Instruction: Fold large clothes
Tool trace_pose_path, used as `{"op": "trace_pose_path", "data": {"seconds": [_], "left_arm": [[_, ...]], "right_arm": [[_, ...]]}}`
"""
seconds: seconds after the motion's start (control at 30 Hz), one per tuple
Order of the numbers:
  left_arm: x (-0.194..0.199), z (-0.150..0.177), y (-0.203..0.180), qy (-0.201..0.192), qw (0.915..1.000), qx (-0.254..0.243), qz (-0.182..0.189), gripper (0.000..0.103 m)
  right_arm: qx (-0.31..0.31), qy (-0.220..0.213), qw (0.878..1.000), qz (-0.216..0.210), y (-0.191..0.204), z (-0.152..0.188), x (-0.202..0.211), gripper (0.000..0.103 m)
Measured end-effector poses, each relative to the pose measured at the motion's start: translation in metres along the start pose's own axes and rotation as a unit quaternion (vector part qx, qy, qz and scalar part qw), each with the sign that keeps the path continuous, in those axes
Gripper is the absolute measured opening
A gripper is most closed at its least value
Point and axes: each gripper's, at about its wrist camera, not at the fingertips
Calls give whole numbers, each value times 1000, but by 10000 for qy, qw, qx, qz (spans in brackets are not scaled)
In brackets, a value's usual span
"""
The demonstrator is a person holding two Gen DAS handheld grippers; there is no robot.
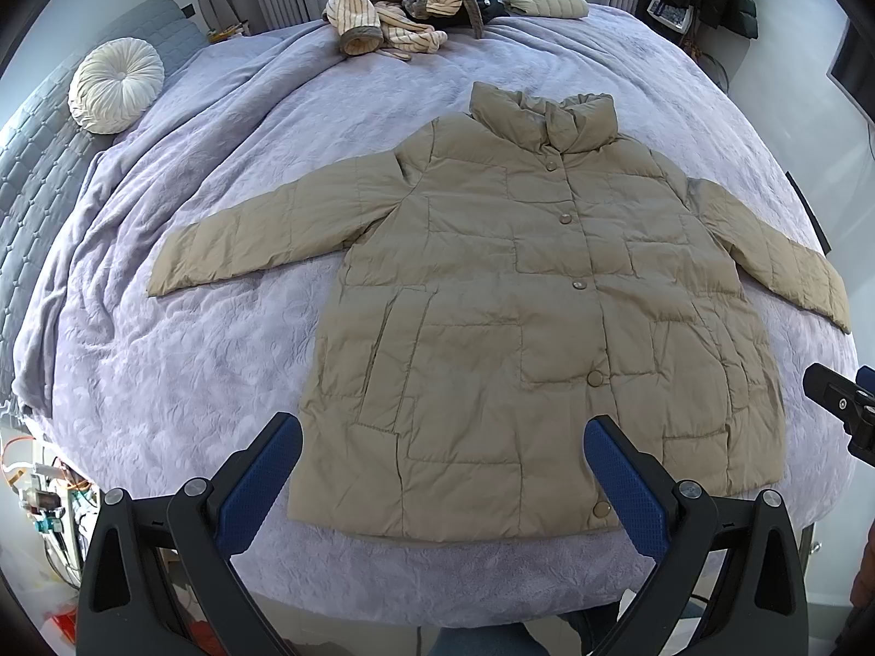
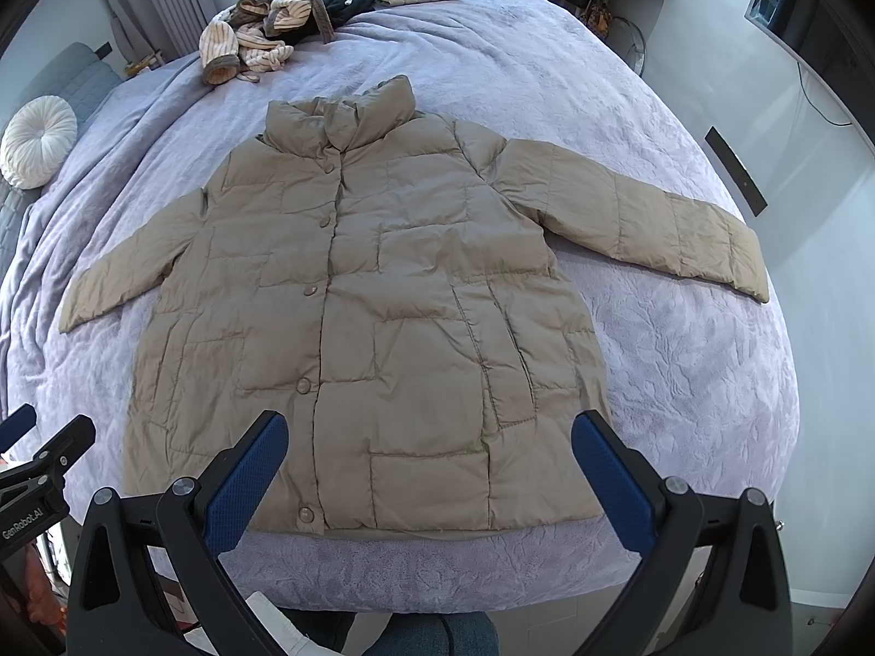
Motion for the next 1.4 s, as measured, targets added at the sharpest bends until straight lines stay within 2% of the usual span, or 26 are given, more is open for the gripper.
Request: {"op": "trace_pose_path", "data": {"seconds": [0.83,1.13,1.4], "left_arm": [[-13,-2,4,90,10000,-10,21,103],[-46,-9,41,398,9985,262,265,103],[-92,-22,89,521,9957,722,255,103]], "right_arm": [[2,32,10000,21,6,-2,-4,103],[98,-80,9999,-88,31,-11,-16,103],[353,314,9982,-373,86,-42,-58,103]]}}
Point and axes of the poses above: each gripper's, at about its wrist camera, not at the fingertips, and x roughly against the way its jaws point, y to its left, z to its underside, and after that the axes turned 8 degrees about -z, right-handed
